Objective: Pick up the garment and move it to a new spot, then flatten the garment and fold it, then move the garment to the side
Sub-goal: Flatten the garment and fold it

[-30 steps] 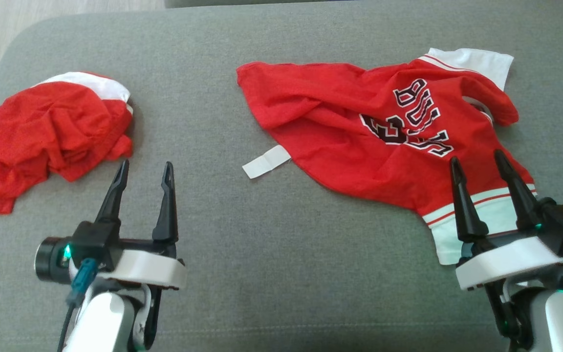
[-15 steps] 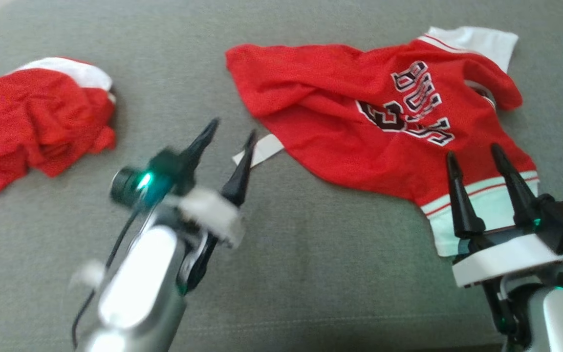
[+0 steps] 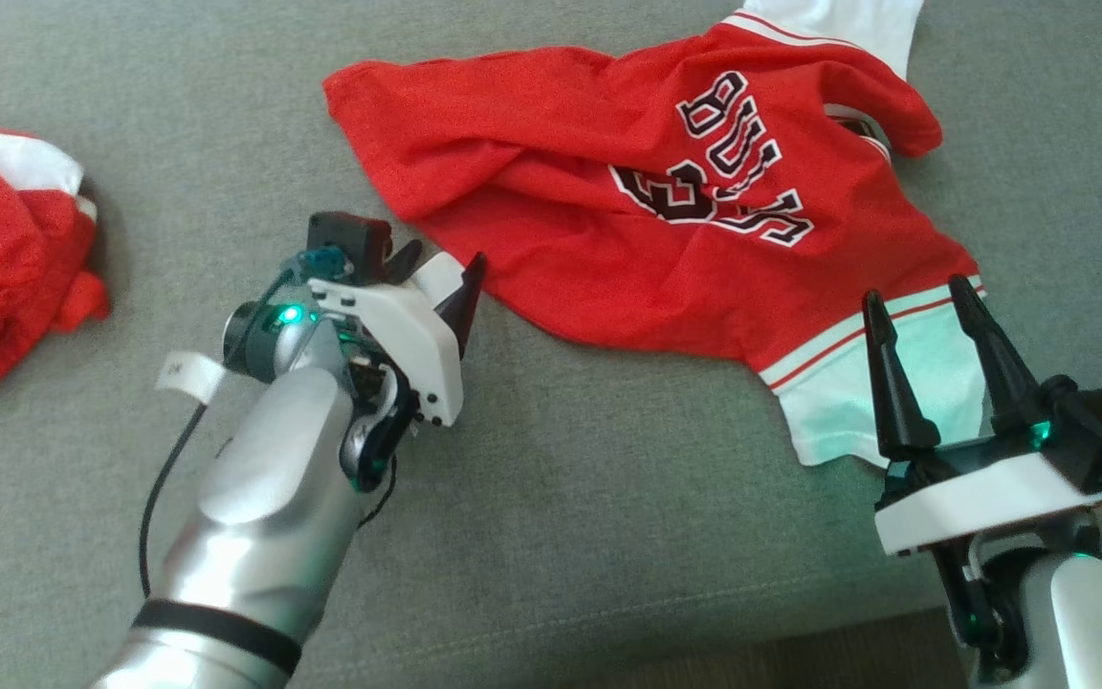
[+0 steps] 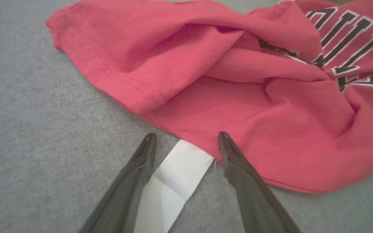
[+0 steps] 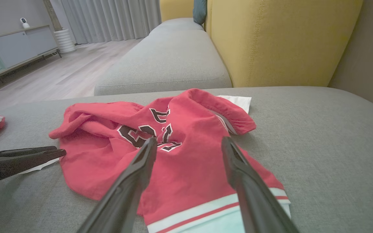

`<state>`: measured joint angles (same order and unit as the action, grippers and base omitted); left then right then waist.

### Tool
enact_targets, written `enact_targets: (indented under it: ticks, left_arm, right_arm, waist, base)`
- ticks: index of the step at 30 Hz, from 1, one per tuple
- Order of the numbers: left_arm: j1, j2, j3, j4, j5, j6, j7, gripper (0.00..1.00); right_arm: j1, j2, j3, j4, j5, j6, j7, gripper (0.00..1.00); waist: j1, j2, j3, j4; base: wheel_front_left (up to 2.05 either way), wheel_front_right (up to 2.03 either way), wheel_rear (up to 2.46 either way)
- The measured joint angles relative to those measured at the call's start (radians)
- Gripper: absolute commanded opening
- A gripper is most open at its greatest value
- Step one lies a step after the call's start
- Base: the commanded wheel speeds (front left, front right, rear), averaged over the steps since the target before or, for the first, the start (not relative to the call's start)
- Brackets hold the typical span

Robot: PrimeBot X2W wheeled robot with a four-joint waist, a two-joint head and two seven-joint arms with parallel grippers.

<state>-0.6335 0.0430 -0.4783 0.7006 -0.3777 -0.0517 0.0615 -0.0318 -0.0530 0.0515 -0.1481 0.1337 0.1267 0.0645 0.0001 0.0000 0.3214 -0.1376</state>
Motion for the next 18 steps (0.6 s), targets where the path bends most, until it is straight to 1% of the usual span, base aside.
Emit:
enact_targets:
  ticks: [5,6,7,8,11,14,18]
  left_arm:
    - [-0.055,-0.004,-0.003,0.085,-0.038,-0.001,0.005,1.0]
    - [-0.067,-0.006,-0.005,0.099,-0.044,-0.002,0.007,0.82]
    - [-0.079,-0.006,-0.009,0.113,-0.05,-0.003,0.006,0.18]
    - [-0.089,-0.006,-0.013,0.125,-0.053,-0.002,-0.002,0.0]
    - [-0.095,-0.007,-0.029,0.146,-0.056,0.001,-0.052,0.0]
    - [-0.079,-0.008,-0.034,0.144,-0.049,0.018,-0.118,0.0]
    - [-0.013,0.007,-0.034,0.089,-0.046,0.046,-0.189,0.0]
  right_arm:
    - [0.0,0.004,0.002,0.002,0.009,0.0,-0.004,1.0]
    - [-0.001,0.004,0.002,0.003,0.009,0.0,-0.005,1.0]
    - [-0.002,0.005,0.002,0.004,0.009,0.0,-0.006,1.0]
    - [-0.002,0.005,0.002,0.004,0.009,0.0,-0.01,1.0]
    - [-0.004,0.005,-0.002,0.006,0.015,0.0,-0.012,1.0]
    - [-0.003,0.006,-0.016,0.012,0.016,0.0,-0.013,1.0]
    - [0.001,0.006,-0.026,0.013,0.025,0.0,-0.012,1.0]
  waist:
    - [-0.0001,0.0,0.009,-0.017]
    - [-0.0001,0.0,0.01,-0.021]
    - [-0.0002,0.0,0.012,-0.024]
    - [-0.0001,0.0,0.013,-0.027]
    - [0.0,0.0,0.012,-0.029]
    - [-0.0001,0.0,0.002,-0.023]
    - [-0.0001,0.0,-0.016,-0.001]
  base:
    - [0.0,0.0,0.0]
    - [0.0,0.0,0.0]
    - [0.0,0.0,0.0]
    - [0.0,0.0,0.0]
    - [0.0,0.0,0.0]
    - [0.0,0.0,0.0]
    - [0.0,0.0,0.0]
